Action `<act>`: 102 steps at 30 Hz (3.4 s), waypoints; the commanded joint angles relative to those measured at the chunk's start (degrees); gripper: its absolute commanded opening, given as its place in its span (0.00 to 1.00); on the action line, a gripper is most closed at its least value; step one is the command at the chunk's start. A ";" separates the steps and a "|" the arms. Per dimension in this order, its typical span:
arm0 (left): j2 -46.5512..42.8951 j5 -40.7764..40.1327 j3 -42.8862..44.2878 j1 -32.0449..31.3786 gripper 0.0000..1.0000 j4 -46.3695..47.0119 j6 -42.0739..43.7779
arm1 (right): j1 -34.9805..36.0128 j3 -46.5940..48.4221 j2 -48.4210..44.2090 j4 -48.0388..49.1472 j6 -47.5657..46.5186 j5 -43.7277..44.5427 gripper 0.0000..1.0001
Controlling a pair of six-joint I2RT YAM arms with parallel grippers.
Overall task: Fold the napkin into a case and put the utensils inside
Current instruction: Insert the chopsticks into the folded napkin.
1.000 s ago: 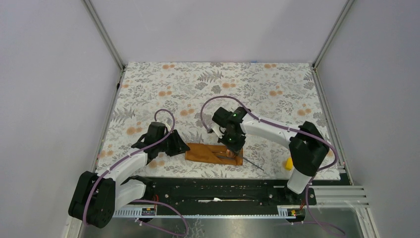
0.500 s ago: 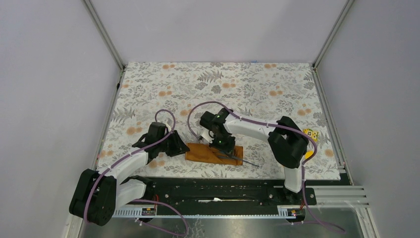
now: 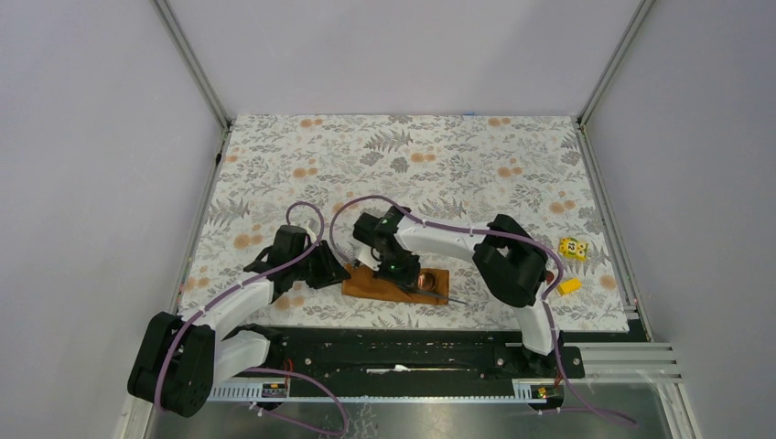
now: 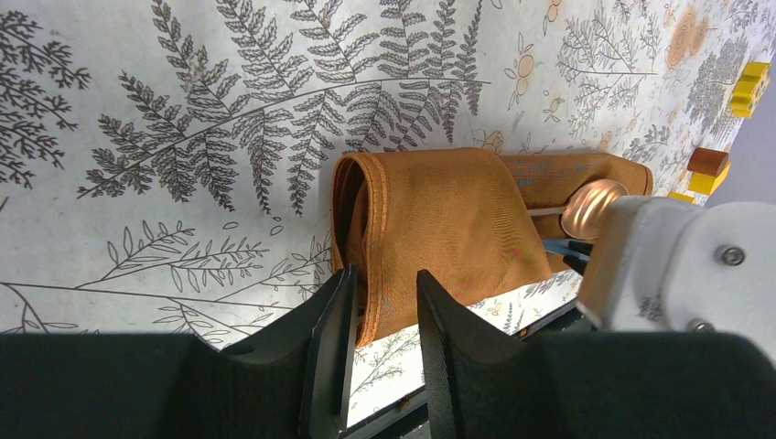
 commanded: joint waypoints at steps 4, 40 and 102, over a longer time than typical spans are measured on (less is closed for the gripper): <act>-0.92 -0.15 0.87 -0.10 0.35 1.93 0.17 | 2.09 5.12 1.39 0.03 -0.88 3.51 0.31; -0.29 -0.15 1.16 -0.11 0.35 2.21 0.35 | 5.18 -25.12 -16.62 7.05 17.35 10.06 0.31; 0.29 -1.59 -2.24 -0.11 0.25 6.20 -0.87 | 7.59 -4.24 -2.86 4.45 -5.45 13.65 0.18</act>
